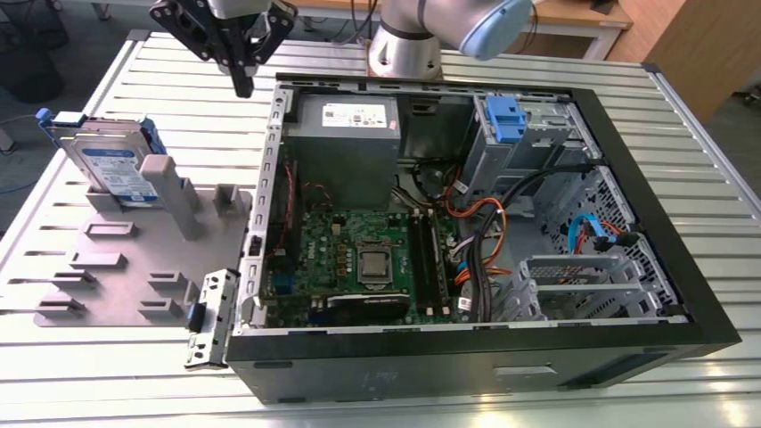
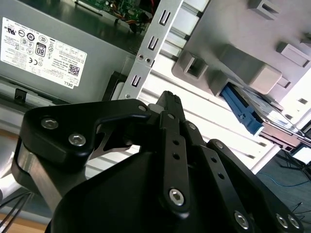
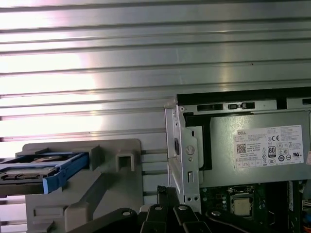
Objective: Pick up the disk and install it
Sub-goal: 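Reach for the disk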
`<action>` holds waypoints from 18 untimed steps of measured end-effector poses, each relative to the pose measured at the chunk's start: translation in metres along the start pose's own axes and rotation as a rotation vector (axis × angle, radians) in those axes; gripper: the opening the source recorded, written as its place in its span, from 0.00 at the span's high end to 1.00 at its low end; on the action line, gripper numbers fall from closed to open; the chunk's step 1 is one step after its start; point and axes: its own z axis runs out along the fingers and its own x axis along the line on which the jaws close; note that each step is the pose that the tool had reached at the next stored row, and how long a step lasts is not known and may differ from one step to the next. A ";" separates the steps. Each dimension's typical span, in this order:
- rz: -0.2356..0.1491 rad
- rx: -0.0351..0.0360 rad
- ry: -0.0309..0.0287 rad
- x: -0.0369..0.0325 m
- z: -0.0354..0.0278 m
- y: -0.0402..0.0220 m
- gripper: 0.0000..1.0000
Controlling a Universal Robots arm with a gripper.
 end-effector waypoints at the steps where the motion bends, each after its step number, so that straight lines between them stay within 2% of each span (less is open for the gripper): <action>1: 0.000 0.0007 0.0000 0.0010 0.0001 0.0003 0.89; 18: -0.001 0.0141 -0.0012 0.0245 0.0032 0.0059 0.89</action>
